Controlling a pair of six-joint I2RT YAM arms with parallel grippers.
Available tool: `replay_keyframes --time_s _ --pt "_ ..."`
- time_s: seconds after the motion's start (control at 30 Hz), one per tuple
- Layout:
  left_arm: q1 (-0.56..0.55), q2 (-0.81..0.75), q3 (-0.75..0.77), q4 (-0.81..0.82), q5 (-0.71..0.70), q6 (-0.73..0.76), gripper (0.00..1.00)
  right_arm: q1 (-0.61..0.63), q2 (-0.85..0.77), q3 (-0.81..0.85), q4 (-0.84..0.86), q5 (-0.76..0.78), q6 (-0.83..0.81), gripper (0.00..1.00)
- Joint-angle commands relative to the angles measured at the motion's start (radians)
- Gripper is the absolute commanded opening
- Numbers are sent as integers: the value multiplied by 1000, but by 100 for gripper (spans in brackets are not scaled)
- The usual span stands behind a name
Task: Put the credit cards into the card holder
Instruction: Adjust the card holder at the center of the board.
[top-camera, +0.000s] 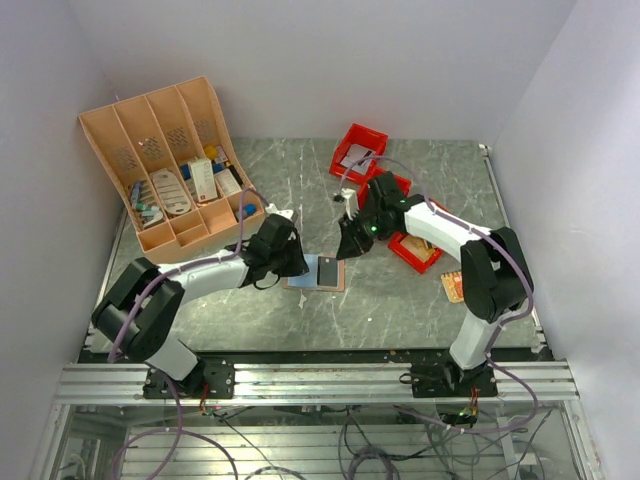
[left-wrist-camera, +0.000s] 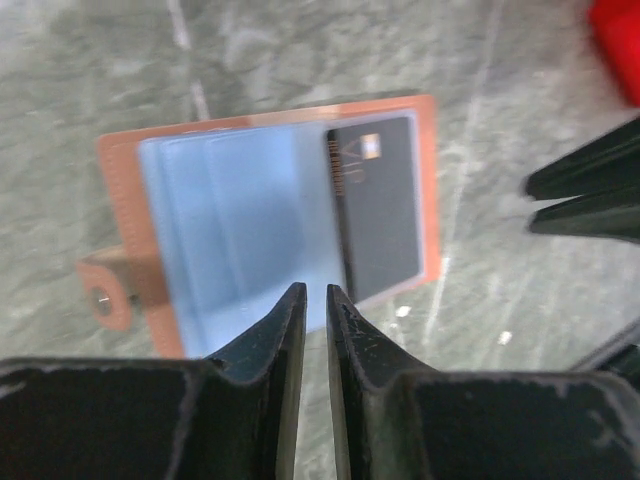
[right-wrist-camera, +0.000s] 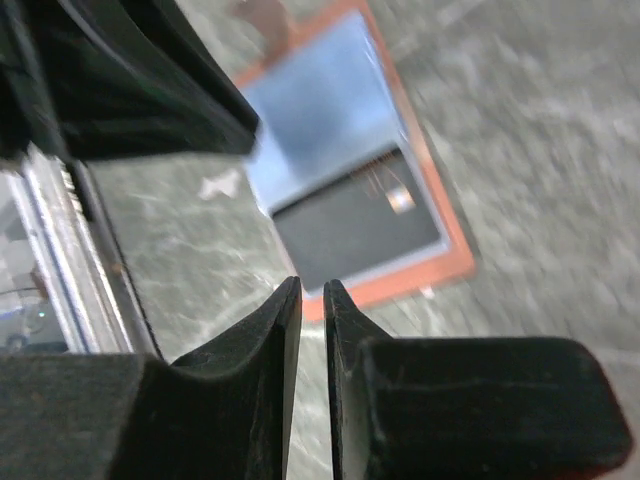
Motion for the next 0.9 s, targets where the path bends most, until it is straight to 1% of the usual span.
replay_keyframes --time_s 0.0,0.07,0.13,0.27,0.4,0.6,0.73,0.87 --pt "5 -15 -55 216 158 -82 26 43 95 73 34 -183 47 16" --pt "6 13 -82 294 187 -114 26 79 172 109 25 -195 82 16" --pt "6 56 -102 363 209 -143 26 83 222 126 29 -162 107 15" --pt "8 118 -126 402 202 -164 24 84 260 119 28 -67 119 13" --pt "22 132 -128 335 147 -145 21 84 277 116 9 3 115 11" --pt "58 52 -158 222 65 -109 21 82 295 107 -19 81 99 11" --pt "86 39 -170 154 14 -87 21 82 291 104 -22 103 91 11" --pt "106 23 -180 108 -26 -67 21 82 282 100 -21 78 78 11"
